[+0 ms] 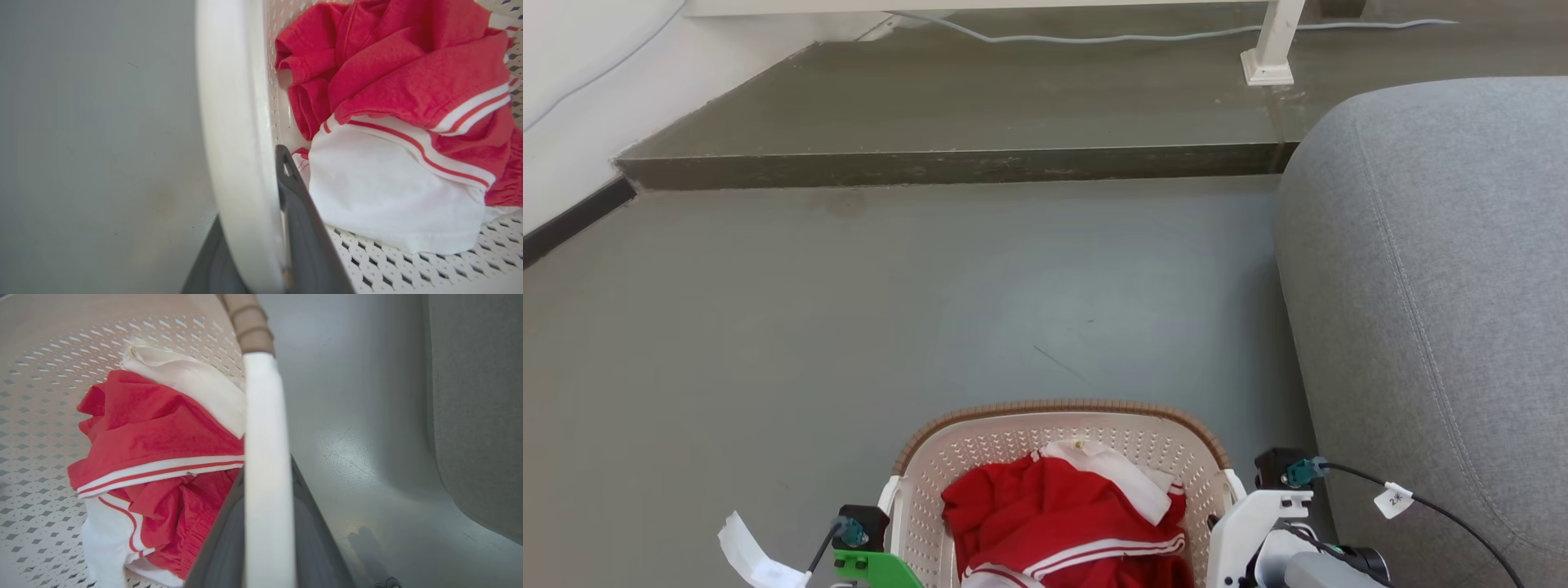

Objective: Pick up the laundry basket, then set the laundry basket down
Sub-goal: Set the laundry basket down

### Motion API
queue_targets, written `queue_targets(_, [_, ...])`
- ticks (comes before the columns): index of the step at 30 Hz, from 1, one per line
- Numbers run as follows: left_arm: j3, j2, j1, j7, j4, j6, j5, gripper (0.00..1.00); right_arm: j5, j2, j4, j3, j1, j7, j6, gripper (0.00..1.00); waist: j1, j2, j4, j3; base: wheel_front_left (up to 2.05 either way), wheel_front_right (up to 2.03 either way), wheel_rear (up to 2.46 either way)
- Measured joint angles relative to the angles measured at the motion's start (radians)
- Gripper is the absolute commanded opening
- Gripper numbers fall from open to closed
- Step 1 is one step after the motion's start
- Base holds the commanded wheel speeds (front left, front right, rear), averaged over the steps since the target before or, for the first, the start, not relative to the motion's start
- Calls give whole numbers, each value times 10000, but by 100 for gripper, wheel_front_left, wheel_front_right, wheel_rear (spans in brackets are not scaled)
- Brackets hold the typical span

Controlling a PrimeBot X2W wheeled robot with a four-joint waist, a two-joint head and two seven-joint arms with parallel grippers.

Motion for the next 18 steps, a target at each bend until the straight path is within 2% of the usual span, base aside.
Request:
queue_targets(13, [-48, 33, -593, 82, -38, 96, -12, 0, 171, -17, 8, 146, -584, -2, -54, 0, 0, 0, -24, 525, 0, 0, 0])
queue_targets(18, [-40, 46, -1423, 79, -52, 270, 12, 0, 169, -59, -2, 159, -1492, -4, -81, 0, 0, 0, -31, 1099, 0, 0, 0])
